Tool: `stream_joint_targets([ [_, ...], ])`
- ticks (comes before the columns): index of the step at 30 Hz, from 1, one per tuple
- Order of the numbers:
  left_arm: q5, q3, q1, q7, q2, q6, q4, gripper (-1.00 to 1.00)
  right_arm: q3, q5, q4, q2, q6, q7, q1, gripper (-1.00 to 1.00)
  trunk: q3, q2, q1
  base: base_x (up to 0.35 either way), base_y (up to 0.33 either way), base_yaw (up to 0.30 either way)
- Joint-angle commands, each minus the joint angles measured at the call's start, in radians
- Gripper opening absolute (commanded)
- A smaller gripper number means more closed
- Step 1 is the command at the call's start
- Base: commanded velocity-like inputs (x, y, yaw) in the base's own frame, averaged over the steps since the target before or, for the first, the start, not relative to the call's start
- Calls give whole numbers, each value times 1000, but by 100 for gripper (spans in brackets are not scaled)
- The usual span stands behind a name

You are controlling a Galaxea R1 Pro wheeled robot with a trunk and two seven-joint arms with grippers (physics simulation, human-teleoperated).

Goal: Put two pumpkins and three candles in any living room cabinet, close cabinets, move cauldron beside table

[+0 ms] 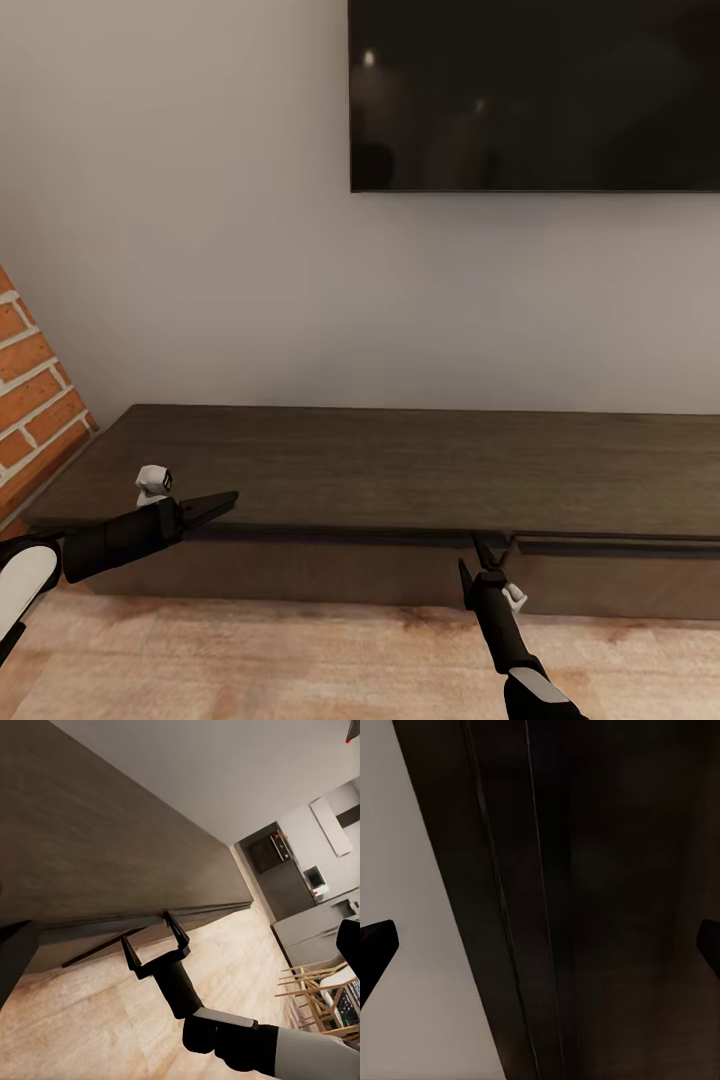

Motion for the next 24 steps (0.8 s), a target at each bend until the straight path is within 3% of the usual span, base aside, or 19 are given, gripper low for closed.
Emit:
stream_joint_targets([
  [1,2,-1,-1,-2,1,4,0,100,-1,-6,0,0,10,3,0,100,-1,0,0,12,0,0],
  [24,2,-1,-1,-2,-1,2,0,100,0,-6,0,0,10,3,0,100,-1,0,0,35,0,0],
])
